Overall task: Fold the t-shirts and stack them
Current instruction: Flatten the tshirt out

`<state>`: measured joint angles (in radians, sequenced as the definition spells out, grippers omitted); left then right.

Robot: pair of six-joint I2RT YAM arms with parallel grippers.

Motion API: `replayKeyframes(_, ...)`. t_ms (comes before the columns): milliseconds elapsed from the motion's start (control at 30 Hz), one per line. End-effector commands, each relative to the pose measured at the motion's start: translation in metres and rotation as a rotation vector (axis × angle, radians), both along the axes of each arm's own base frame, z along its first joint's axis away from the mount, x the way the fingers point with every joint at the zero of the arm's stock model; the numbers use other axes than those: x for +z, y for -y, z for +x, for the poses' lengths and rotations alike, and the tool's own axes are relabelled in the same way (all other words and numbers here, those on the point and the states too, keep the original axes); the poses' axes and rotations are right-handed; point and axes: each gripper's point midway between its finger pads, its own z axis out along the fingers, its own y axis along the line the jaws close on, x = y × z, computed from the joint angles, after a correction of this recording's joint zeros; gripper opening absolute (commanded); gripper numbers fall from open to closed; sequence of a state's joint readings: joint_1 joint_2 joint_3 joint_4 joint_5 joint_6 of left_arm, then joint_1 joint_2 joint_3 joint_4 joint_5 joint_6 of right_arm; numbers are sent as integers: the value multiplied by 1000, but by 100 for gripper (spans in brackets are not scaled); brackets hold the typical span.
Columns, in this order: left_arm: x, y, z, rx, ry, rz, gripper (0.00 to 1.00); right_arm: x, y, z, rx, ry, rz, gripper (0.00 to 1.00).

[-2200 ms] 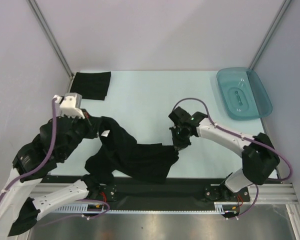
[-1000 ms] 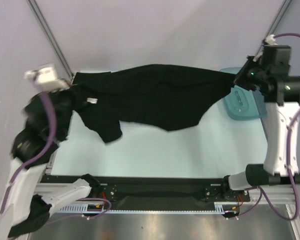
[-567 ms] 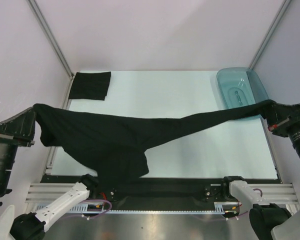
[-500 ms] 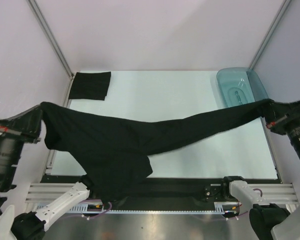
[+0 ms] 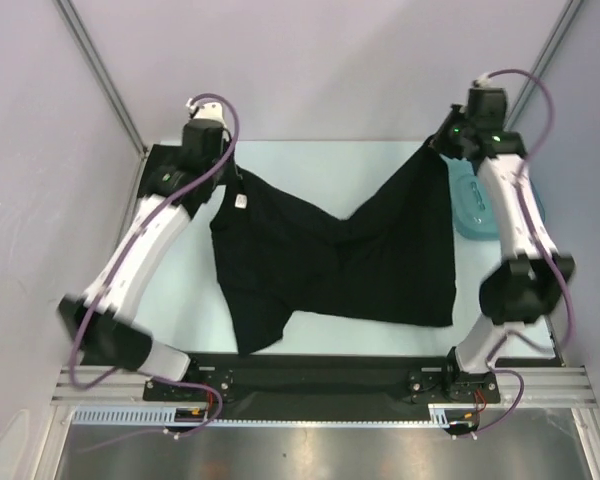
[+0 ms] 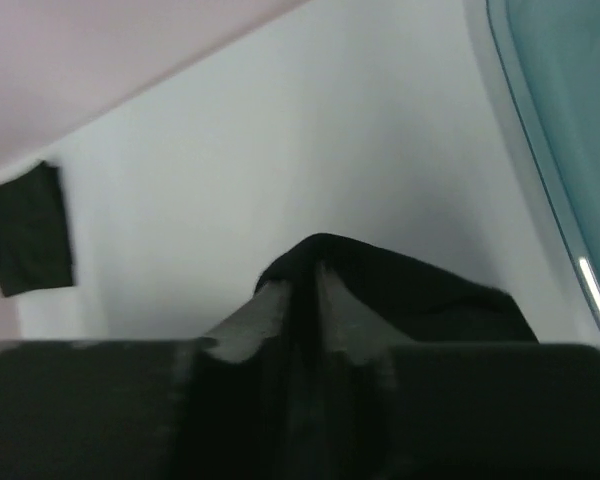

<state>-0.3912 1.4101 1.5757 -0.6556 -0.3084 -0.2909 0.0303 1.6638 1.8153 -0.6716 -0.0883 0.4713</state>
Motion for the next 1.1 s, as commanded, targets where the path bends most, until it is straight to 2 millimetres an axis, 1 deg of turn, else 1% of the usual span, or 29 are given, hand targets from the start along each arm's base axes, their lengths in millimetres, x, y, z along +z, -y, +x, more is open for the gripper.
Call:
replayKeyframes(0, -22, -32, 52, 118, -36, -29, 4, -23, -16, 67, 84, 52, -39, 23)
replayKeyframes(33, -61, -41, 68, 152, -138, 13, 18, -8, -15, 82, 84, 80, -53, 32)
replayKeyframes(67, -57, -45, 82, 180, -139, 19, 43, -28, -10, 80, 70, -15, -77, 44)
replayKeyframes(100, -65, -54, 87, 221, -171, 52, 63, -65, -10, 91, 72, -106, -91, 54)
replayKeyframes(133, -75, -58, 84, 233, -234, 80, 68, -37, -9, 96, 68, -60, -99, 60)
replayKeyframes(167, -78, -59, 89, 241, -249, 88, 74, -57, -4, 82, 54, -172, -116, 64)
replayKeyframes(200, -81, -56, 86, 223, -262, 79, 84, -60, -3, 76, 47, -205, -130, 66)
replayKeyframes(233, -82, -54, 80, 212, -270, 71, 87, -57, -4, 65, 46, -228, -142, 71)
replayKeyframes(267, -82, -56, 62, 212, -280, 68, 88, -77, -6, 47, 57, -315, -153, 73)
replayKeyframes(300, -79, -57, 50, 213, -270, 53, 88, -83, -8, 35, 65, -345, -167, 73)
replayKeyframes(333, -78, -53, 39, 195, -263, 25, 88, -58, -10, 15, 75, -306, -177, 73)
replayKeyframes(367, -105, -53, 16, 196, -328, 5, 86, -97, -13, -9, 87, -411, -206, 72)
replayKeyframes(400, -83, -50, -7, 173, -275, -58, 83, -96, -17, -26, 101, -416, -194, 72)
replayKeyframes(433, -89, -37, -25, 121, -304, -105, 81, -83, -24, -49, 117, -391, -159, 71)
replayKeyframes(467, -117, -33, -53, 123, -370, -126, 77, -84, -32, -65, 141, -390, -133, 69)
replayKeyframes(500, -115, -31, -78, 115, -369, -148, 72, -115, -34, -93, 149, -477, -129, 68)
replayKeyframes(533, -123, -25, -96, 106, -387, -171, 71, -117, -39, -106, 160, -478, -118, 67)
replayKeyframes(567, -158, -14, -126, 98, -481, -202, 69, -100, -49, -125, 185, -424, -110, 65)
replayKeyframes(600, -157, -11, -145, 89, -463, -242, 65, -121, -49, -144, 187, -481, -117, 65)
replayKeyframes(633, -169, -7, -159, 84, -487, -263, 63, -120, -52, -155, 194, -478, -115, 65)
replayKeyframes(667, -199, -5, -182, 99, -572, -283, 63, -117, -54, -169, 192, -472, -99, 64)
replayKeyframes(700, -203, -2, -192, 90, -576, -320, 59, -128, -57, -185, 203, -507, -98, 64)
replayKeyframes(733, -214, -2, -200, 93, -605, -331, 56, -134, -59, -194, 207, -523, -92, 63)
replayKeyframes(767, -233, -6, -213, 123, -653, -319, 53, -136, -63, -200, 212, -522, -77, 63)
replayKeyframes(800, -241, -8, -220, 133, -680, -314, 53, -140, -67, -213, 218, -525, -60, 63)
replayKeyframes(833, -255, -9, -231, 140, -718, -308, 53, -141, -69, -217, 212, -527, -49, 63)
replayKeyframes(933, -272, -11, -243, 178, -752, -305, 54, -138, -75, -228, 215, -512, -17, 62)
replayKeyframes(967, -282, -14, -250, 206, -774, -305, 54, -137, -75, -230, 214, -507, -24, 62)
replayKeyframes(1067, -291, -8, -254, 199, -784, -315, 51, -131, -74, -233, 206, -490, -27, 62)
